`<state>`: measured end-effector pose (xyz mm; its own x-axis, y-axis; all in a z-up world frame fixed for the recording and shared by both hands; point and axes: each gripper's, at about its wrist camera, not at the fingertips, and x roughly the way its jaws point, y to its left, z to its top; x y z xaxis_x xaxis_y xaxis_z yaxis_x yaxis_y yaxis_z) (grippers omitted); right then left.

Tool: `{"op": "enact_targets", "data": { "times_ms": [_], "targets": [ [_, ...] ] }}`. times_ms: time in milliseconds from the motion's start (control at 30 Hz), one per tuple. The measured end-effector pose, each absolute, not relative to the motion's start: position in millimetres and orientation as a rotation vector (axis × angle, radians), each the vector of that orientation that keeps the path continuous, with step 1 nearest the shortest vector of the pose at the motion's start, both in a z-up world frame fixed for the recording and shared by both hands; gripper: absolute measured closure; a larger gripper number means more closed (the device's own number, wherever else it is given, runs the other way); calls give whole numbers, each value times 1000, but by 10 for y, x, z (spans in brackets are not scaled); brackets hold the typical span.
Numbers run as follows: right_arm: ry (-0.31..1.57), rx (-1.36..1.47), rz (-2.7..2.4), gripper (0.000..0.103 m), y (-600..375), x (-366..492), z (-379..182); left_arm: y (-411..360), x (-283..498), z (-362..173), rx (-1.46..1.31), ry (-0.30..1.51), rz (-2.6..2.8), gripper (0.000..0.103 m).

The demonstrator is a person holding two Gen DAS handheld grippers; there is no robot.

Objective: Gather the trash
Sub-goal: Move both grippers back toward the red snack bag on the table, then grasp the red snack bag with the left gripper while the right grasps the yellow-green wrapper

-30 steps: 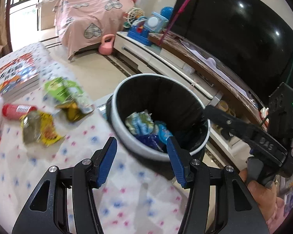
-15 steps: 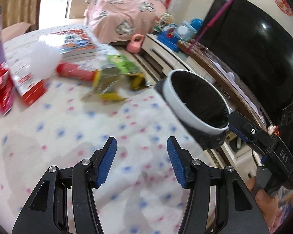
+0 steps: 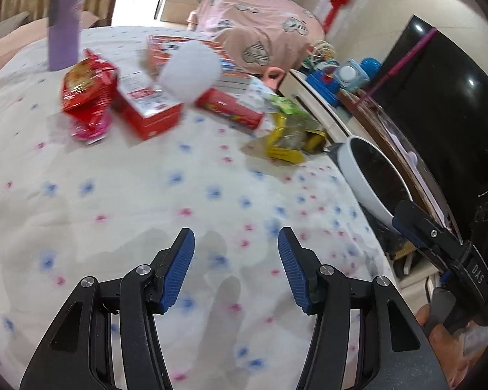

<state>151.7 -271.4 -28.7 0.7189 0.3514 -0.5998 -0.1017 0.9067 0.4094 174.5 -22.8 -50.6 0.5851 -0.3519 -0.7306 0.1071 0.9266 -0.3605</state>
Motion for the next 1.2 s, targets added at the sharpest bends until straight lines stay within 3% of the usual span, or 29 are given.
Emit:
{"op": "enact_targets", "data": {
  "times_ms": [633, 767, 933, 1167, 1200],
  "targets": [
    [766, 332, 324, 13, -2274, 1902, -345, 468, 2013, -503, -354, 881, -113, 49],
    [779, 309, 320, 14, -2204, 2054, -369, 627, 2189, -402, -344, 846, -66, 41],
    [800, 289, 312, 24, -2147, 2267, -403, 723, 2452, -292, -299, 809, -22, 32],
    [844, 266, 288, 39, -2113, 2578, -527, 697, 2753, -343, -199, 803, 55, 32],
    [853, 265, 284, 42, -2110, 2618, -555, 690, 2767, -362, -185, 806, 58, 36]
  ]
}}
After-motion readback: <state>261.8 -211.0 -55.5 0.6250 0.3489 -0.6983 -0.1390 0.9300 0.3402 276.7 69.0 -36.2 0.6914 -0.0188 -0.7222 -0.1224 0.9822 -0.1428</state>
